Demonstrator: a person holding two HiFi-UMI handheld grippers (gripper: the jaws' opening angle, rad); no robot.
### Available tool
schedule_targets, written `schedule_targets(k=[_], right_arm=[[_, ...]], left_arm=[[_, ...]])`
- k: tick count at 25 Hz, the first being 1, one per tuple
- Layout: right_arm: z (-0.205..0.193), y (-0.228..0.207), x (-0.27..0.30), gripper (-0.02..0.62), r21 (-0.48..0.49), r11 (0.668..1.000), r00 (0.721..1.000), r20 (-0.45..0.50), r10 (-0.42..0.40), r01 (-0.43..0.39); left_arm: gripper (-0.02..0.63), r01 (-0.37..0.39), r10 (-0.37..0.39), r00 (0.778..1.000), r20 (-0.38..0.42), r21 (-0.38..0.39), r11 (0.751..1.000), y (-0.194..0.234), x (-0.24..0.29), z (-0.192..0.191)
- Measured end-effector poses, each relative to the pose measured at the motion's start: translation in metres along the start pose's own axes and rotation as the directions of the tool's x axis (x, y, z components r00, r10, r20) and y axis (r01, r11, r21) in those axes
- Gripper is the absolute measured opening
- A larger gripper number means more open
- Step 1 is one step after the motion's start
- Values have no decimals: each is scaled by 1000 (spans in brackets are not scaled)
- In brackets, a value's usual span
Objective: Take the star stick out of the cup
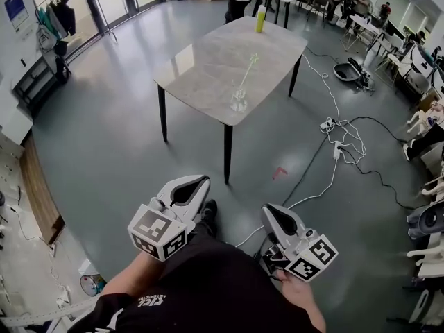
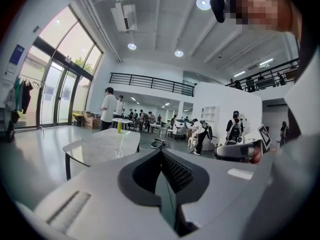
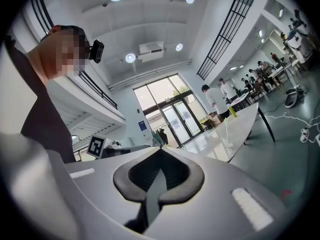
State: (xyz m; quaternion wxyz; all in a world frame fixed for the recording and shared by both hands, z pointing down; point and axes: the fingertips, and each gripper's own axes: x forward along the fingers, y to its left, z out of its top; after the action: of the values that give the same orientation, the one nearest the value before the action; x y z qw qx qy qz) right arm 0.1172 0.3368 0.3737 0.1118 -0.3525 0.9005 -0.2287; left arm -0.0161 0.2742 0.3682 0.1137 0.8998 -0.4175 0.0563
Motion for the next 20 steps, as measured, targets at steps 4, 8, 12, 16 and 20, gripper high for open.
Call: schedule_targets(k=[4,8,12,16,20], right_arm=[[8,-24,15,14,10,1000,1000,-6,-23,23],[20,-44,43,14,17,999,1000,-8,-29,29],[29,-63,75,14,28,999,999,-16,-30,31],[41,-82,113,14,27,999,999,-26,-32,32],[45,-97,154,14,34,999,999,-42,-31,32]], left_arm=[[3,30,-30,1000,0,1,1000,12,31,8],[2,53,-53,999,-1,10,999,33,59,22],[3,59,-59,998,-11,0,998,59,83,28],[2,77,-77,997,-17,-2,997,87,107,35],[2,99,-99,995,-27,12,995,114,124,38]])
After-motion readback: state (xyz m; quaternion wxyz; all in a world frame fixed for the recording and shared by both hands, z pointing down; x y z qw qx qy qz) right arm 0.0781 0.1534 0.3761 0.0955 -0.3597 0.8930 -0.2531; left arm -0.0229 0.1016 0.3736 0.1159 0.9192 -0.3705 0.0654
